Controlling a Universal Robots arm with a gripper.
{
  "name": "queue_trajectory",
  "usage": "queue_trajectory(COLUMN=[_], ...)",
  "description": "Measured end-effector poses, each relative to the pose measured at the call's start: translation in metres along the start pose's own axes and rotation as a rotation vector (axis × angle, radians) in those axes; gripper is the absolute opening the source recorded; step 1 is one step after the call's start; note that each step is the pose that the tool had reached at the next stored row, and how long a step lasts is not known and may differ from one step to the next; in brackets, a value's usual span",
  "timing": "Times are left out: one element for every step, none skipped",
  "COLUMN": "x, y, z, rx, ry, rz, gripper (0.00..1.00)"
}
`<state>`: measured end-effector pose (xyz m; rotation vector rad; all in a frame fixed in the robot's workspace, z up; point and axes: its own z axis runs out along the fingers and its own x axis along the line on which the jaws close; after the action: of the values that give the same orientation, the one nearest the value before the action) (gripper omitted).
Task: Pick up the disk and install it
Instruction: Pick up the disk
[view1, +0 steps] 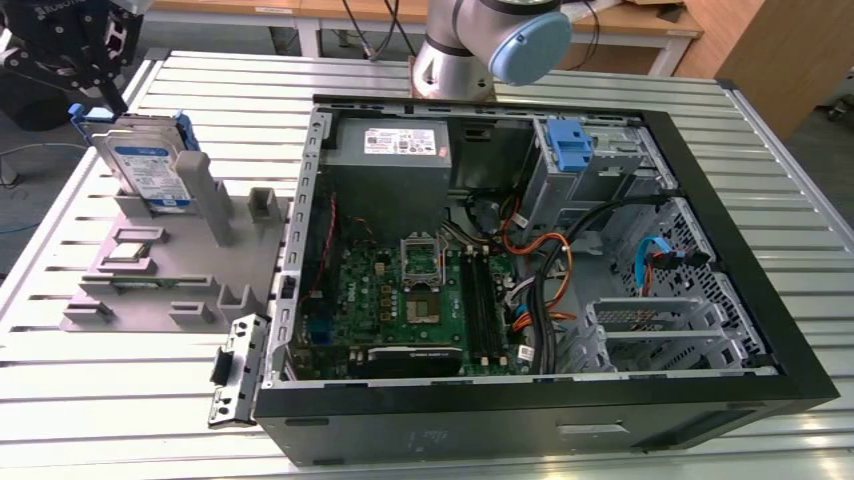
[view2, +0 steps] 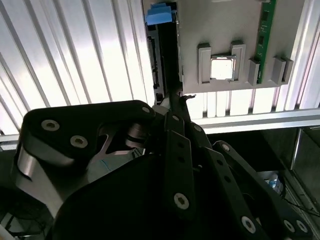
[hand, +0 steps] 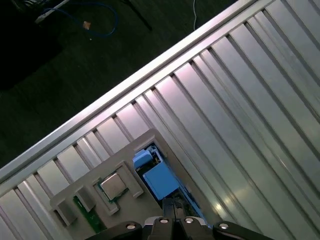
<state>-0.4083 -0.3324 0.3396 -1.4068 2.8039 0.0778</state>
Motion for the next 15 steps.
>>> queue_trajectory(x=[0.0,0.0,0.0,0.0,0.0,0.0,0.0,0.0,0.0,0.0,0.0,0.0,0.0,0.0,0.0], y=[0.0,0.0,0.0,0.0,0.0,0.0,0.0,0.0,0.0,0.0,0.0,0.0,0.0,0.0,0.0], z=[0.0,0.0,0.0,0.0,0.0,0.0,0.0,0.0,0.0,0.0001,0.0001,0.0001,0.0001,0.0001,0.0001], rx=[-0.0003,-0.0006,-0.001,-0.0014,-0.0018,-0.0021,-0.0024,-0.0028,-0.0031,-0.0034,-0.0038,-0.0042,-0.0046,-0.0049,-0.0052], ry=[0.0005,0.0011,0.0016,0.0023,0.0028,0.0035,0.004,0.0047,0.0053,0.0058,0.0064,0.0071,0.0077,0.0083,0.0088], rz=[-0.015,-0.029,-0.044,-0.059,-0.074,-0.088,-0.102,-0.117,-0.131,-0.145,-0.161,-0.175,-0.19,-0.203,-0.217], gripper=[0.1,0.1,0.1,0.1,0.1,0.1,0.1,0.1,0.1,0.1,0.1,0.1,0.1,0.1,0.1])
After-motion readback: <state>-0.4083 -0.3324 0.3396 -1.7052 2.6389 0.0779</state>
